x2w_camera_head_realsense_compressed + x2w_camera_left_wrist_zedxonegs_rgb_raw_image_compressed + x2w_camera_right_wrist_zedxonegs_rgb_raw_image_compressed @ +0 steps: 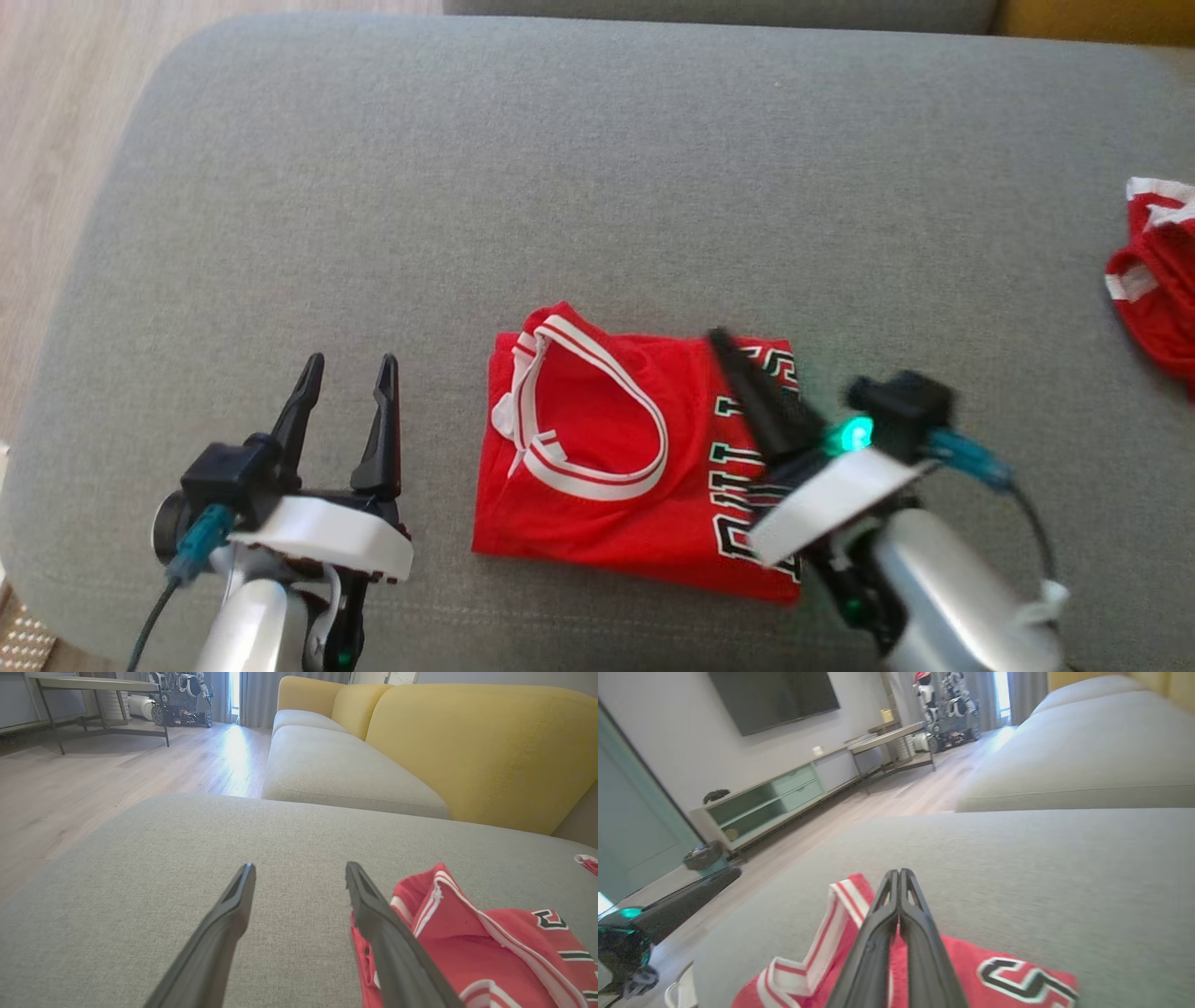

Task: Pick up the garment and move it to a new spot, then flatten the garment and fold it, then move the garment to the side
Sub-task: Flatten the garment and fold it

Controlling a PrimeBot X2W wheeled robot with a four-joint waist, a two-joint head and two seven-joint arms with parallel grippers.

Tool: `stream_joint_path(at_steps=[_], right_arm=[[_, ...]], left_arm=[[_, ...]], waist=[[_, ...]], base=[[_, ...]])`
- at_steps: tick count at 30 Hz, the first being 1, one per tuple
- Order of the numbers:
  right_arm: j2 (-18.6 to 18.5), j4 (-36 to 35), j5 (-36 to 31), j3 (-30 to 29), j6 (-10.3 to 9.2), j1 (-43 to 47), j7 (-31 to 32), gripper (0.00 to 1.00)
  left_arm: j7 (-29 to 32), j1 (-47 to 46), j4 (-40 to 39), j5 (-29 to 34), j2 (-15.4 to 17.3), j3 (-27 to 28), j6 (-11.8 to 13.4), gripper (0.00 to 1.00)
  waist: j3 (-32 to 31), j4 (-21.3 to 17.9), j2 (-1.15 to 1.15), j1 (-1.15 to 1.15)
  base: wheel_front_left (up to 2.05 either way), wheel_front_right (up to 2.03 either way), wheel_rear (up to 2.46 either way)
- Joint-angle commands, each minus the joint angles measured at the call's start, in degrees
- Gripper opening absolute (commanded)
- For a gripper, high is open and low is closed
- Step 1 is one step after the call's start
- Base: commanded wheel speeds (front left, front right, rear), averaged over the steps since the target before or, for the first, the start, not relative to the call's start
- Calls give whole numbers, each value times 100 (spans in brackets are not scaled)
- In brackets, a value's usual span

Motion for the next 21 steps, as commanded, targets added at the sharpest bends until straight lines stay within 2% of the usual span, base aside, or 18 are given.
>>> stream_joint_path(at_steps=[1, 2, 3, 4, 5, 6, 16, 21], right_arm=[[88, -283, -98, -131, 20, 62, -51, 3], [107, -380, -182, -359, 20, 149, -46, 28], [126, -477, -256, -564, 20, 237, -28, 43], [146, -572, -319, -765, 20, 324, -8, 47], [163, -653, -391, -963, 20, 410, 24, 60], [181, -736, -460, -1151, 20, 489, 50, 99], [275, -1469, -1311, -2879, 20, 1194, 299, 100], [274, -1712, -1551, -3296, 20, 1512, 465, 100]], left_arm=[[-70, -104, -182, 53, 85, 222, -1, 100], [-70, -94, -185, 57, 91, 220, -1, 100], [-70, -87, -187, 60, 97, 218, 0, 100], [-70, -80, -188, 62, 103, 217, 2, 100], [-70, -73, -190, 64, 110, 216, 5, 100], [-70, -66, -191, 66, 118, 215, 7, 100], [-63, -32, -218, 79, 227, 193, 32, 100], [-32, -5, -237, 76, 265, 176, 48, 100]], waist=[[-30, -27, 0, 0], [-40, -39, 0, 0], [-50, -50, 0, 0], [-61, -62, 0, 0], [-72, -74, 0, 0], [-83, -83, 0, 0], [-160, -157, 0, 0], [-212, -178, 0, 0]], base=[[0, 0, 0], [0, 0, 0], [0, 0, 0], [0, 0, 0], [0, 0, 0], [0, 0, 0], [0, 0, 0], [0, 0, 0]])
